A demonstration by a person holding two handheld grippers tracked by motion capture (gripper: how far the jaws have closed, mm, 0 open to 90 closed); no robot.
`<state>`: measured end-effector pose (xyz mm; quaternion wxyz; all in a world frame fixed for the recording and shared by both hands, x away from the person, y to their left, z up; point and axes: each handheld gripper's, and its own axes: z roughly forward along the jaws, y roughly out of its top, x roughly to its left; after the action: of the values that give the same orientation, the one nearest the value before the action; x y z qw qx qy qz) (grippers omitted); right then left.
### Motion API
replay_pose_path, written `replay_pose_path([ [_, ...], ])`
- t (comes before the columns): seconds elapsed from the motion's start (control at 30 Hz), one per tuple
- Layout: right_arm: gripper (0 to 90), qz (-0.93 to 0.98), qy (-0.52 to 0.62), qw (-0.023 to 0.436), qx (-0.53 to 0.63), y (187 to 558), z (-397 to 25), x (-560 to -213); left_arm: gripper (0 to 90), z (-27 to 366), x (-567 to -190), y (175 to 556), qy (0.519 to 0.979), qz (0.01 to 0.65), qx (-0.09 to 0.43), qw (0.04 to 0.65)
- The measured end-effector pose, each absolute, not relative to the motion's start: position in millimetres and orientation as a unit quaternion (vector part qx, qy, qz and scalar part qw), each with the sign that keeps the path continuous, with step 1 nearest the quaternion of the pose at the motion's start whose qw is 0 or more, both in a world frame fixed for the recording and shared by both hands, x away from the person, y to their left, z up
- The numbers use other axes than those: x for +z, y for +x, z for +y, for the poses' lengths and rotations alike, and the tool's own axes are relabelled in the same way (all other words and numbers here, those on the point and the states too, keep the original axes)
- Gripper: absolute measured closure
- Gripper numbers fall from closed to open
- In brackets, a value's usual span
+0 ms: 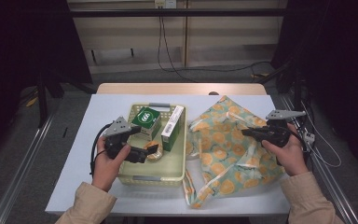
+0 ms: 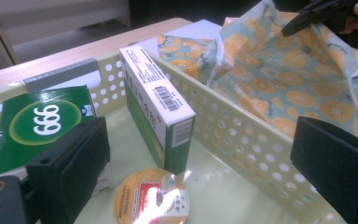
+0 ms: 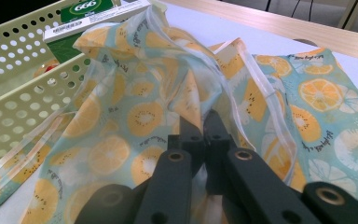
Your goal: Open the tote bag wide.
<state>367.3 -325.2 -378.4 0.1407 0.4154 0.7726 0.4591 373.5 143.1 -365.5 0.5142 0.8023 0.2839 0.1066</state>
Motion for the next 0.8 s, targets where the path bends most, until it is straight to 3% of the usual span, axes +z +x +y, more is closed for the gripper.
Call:
replay_pose_path([
  [0.8,90.0,0.766,0.411,0.123,0.479,366.2,-324.6,-377.0,6.1,125.4,-406.1,397.7,0.827,0.299,0.091,0.467],
])
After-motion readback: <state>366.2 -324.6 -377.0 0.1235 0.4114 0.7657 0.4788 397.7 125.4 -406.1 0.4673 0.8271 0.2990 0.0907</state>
